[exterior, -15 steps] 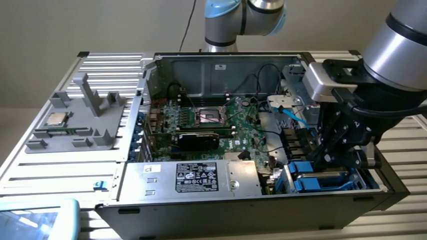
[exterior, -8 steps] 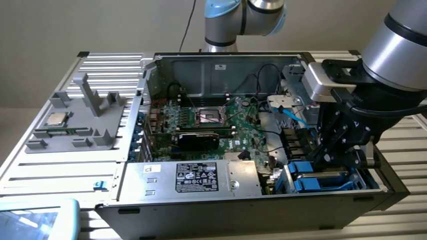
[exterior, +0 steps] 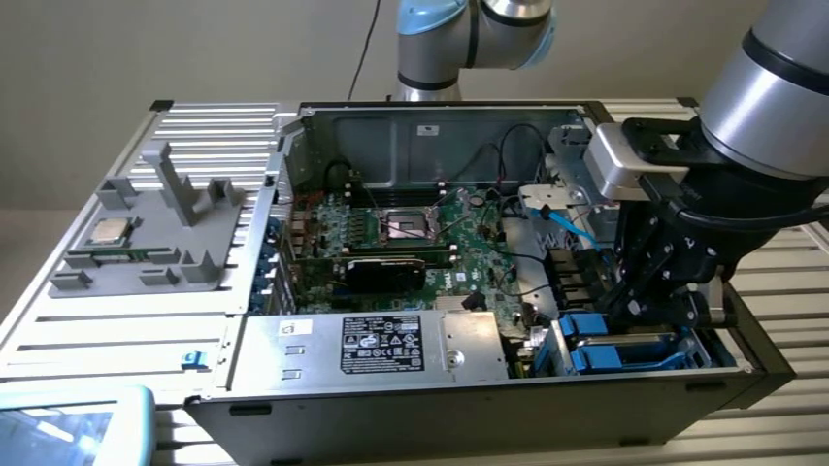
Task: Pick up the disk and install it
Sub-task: 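Insert the second disk wire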
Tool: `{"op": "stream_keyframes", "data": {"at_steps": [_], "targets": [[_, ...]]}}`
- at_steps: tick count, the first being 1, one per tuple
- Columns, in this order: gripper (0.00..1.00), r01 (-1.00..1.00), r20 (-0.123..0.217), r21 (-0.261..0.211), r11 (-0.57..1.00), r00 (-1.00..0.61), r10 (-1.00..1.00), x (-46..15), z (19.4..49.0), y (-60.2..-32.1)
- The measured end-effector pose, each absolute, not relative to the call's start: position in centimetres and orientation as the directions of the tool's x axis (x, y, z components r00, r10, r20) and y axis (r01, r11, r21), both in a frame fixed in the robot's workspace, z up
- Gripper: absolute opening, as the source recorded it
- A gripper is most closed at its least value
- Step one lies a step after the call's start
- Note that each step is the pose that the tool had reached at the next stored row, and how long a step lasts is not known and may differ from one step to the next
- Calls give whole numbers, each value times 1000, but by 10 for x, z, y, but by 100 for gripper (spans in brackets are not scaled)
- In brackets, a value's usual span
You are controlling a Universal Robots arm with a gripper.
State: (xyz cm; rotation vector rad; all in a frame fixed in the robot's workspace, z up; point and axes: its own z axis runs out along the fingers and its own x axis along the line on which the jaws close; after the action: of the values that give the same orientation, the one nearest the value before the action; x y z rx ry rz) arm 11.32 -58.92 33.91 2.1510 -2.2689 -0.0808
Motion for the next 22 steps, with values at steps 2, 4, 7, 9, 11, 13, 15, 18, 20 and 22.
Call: {"op": "stream_keyframes", "data": {"at_steps": [2,4,7,9,11,13,15,18,20,22], "targets": [[16,-998,-25,47,53,-54,-998,113,339,-589],[16,-998,-25,47,53,-54,-998,113,338,-589],[16,-998,-25,47,53,-54,-998,113,338,-589],[16,-998,-25,47,53,-54,-998,113,338,-589],[16,-998,-25,47,53,-54,-998,114,337,-589],[16,-998,-25,47,53,-54,-998,115,337,-589],[16,-998,-25,47,53,-54,-998,115,337,-589],[16,-998,-25,47,53,-54,-998,115,335,-589],[16,-998,-25,47,53,-54,-998,115,335,-589],[16,-998,-25,47,53,-54,-998,115,335,-589]]}}
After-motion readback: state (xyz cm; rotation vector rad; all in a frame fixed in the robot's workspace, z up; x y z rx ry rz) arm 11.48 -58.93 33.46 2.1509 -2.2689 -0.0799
